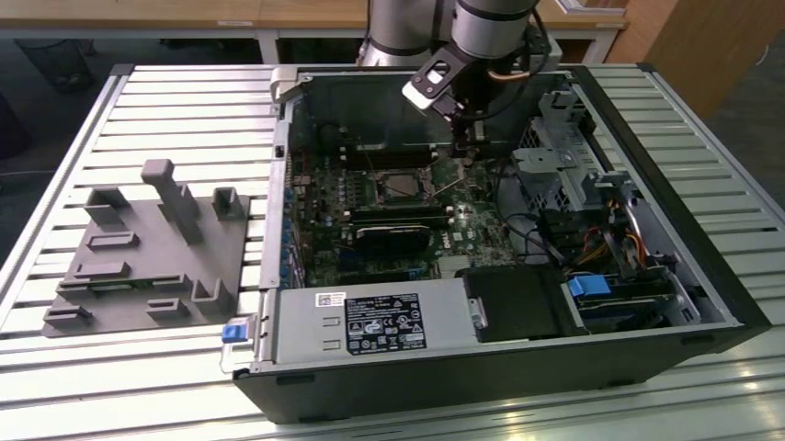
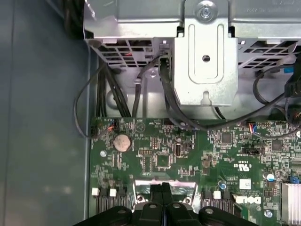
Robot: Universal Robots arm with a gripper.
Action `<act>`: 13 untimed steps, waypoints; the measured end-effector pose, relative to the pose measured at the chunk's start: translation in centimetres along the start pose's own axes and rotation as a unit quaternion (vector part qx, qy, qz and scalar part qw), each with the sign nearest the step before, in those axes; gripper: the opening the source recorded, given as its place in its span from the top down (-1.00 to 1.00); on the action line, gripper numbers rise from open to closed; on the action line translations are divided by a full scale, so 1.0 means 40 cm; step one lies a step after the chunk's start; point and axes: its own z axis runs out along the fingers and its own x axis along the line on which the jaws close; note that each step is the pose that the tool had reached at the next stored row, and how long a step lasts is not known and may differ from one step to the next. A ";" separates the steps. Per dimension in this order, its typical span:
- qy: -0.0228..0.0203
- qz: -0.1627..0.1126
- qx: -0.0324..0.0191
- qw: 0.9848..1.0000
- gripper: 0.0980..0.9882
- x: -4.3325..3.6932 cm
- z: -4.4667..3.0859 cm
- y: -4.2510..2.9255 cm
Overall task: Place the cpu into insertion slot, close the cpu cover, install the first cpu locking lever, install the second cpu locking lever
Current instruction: 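Close the cpu cover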
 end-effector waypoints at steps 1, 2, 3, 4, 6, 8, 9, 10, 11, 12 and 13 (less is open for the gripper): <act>0.000 0.003 0.000 1.000 0.95 0.001 0.001 0.002; 0.000 0.006 0.000 1.000 0.95 0.002 0.002 0.004; 0.000 0.008 0.000 1.000 0.95 0.002 0.003 0.007; 0.000 0.009 -0.001 1.000 0.95 0.002 0.003 0.010; 0.000 0.009 -0.001 1.000 0.95 0.003 0.005 0.018; 0.000 0.009 -0.001 1.000 0.95 0.003 0.007 0.024; 0.000 0.008 0.000 1.000 0.95 0.003 0.008 0.026; 0.000 0.006 0.000 1.000 0.95 0.003 0.009 0.028; 0.000 0.005 0.000 1.000 0.95 0.003 0.010 0.031; 0.000 0.004 0.000 1.000 0.95 0.003 0.011 0.033; 0.000 0.004 0.000 1.000 0.95 0.003 0.011 0.036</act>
